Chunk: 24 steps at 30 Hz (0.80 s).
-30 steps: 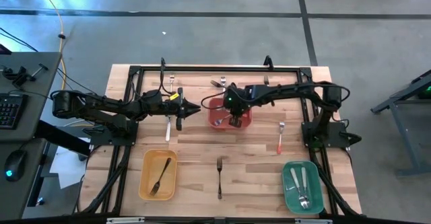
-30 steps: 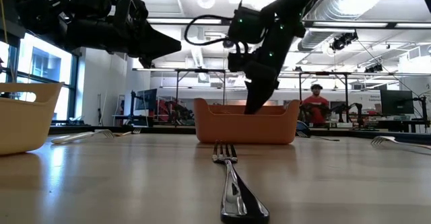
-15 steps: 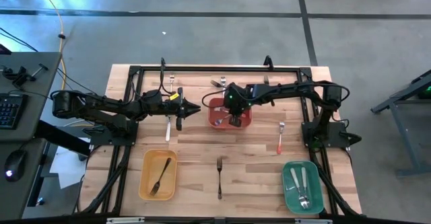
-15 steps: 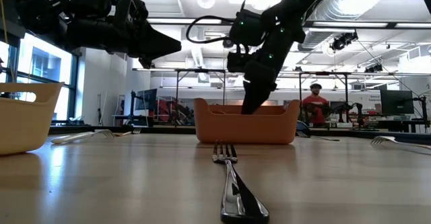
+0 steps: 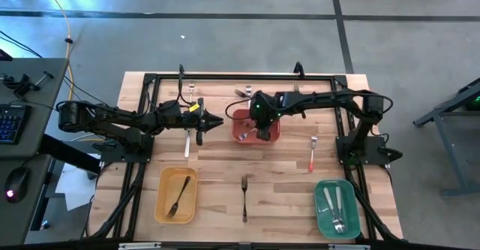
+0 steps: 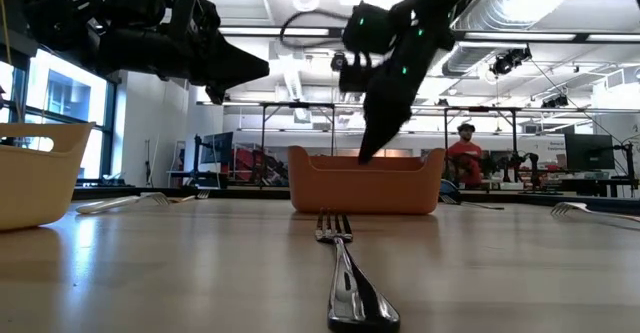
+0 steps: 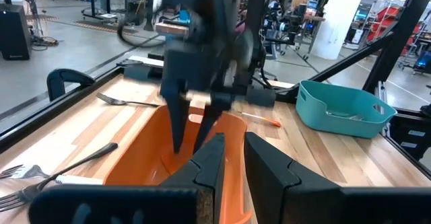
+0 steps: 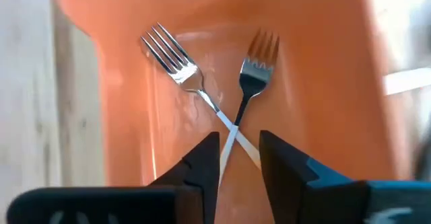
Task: Sort silverware by color (type)
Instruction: Put the top left black fork into the yellow bin
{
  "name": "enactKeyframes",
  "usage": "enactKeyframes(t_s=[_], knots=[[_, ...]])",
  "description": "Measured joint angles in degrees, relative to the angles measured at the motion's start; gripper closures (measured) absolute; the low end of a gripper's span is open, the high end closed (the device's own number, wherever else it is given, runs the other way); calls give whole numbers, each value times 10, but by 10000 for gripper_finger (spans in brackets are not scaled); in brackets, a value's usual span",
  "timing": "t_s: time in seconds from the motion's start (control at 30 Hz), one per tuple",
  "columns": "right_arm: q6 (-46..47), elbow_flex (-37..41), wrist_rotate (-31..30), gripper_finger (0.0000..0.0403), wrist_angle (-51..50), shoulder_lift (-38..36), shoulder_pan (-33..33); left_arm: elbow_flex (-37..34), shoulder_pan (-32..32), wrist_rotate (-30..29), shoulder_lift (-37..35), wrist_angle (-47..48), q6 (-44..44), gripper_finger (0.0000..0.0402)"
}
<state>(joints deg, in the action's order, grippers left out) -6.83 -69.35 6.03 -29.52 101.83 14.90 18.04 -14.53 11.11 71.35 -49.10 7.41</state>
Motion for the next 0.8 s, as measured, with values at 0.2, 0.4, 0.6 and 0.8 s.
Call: enactKeyframes(t_s=[0.2,0.4,0.6,0.8], knots=[[-44,-1,-12,390,-6,-75,17,0,0,0,0,0,0,355],[-34,2,0,388,2,-106,63,0,-10,-4,0,6,9,355],[-21,2,2,386,2,-69,102,0,-19,-14,0,43,1,355],[-20,2,5,386,38,-16,136,0,-32,-15,0,63,-2,355]])
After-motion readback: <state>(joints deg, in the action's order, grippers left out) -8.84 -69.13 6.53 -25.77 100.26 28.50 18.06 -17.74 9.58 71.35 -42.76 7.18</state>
